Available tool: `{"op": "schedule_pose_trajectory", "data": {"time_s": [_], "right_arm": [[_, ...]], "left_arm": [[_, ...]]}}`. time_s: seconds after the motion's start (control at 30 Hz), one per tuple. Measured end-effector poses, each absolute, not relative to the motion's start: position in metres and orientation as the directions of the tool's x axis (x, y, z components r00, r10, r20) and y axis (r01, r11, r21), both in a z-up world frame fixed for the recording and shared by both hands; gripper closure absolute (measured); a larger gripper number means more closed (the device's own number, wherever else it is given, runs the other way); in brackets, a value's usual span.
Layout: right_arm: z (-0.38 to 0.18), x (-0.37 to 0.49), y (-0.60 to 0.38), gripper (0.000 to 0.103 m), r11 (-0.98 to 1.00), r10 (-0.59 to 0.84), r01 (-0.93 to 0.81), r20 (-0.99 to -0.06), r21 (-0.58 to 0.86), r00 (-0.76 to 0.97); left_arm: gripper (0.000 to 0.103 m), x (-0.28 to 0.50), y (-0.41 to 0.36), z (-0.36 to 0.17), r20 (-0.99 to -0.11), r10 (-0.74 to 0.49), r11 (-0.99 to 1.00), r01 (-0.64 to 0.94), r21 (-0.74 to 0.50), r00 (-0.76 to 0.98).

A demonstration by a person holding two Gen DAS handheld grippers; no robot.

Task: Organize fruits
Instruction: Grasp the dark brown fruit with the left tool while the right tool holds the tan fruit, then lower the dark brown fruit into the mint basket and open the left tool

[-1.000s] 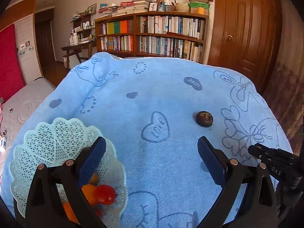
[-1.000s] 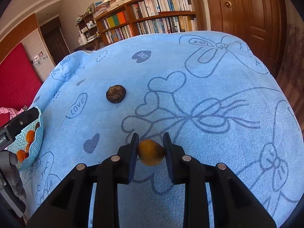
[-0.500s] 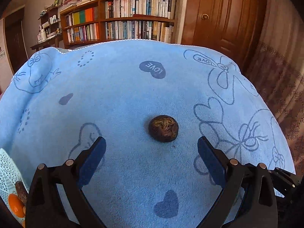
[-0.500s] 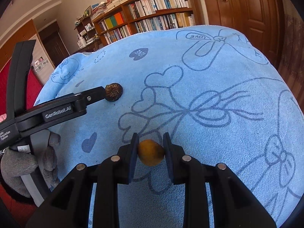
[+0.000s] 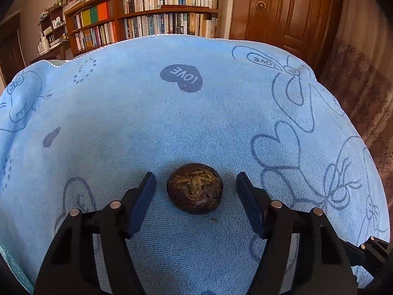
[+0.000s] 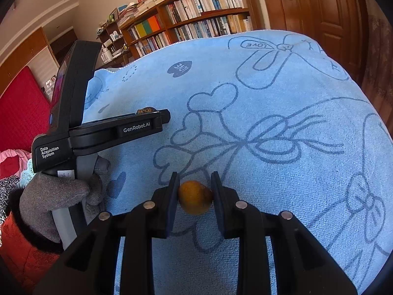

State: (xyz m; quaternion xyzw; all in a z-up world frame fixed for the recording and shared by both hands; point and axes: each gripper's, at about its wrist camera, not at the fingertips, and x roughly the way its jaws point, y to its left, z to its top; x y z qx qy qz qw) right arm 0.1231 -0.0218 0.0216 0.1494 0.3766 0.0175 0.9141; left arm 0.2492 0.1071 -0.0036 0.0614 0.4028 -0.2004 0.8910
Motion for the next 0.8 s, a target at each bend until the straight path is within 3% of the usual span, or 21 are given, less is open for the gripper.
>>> {"op": "schedule_pose_trajectory", "data": {"time_s": [0.17,0.8], "right_arm": [[0.022,0.123,-0.021,0.076,0.958,0.138,0.079,-0.681,0.277,0.719],[0.025,0.118,-0.022,0.077,0.958,0.13,0.08,-0.665,0.276,0.735]], "left_arm": [[0.059,0.25,0.108,-0.003,-0.74,-0.293,0.917,0.398,-0.038,0.605],[0.059,0.182,0.139,0.033,-0.67,-0.29,0.928,0.372,-0.021,0.684]]}}
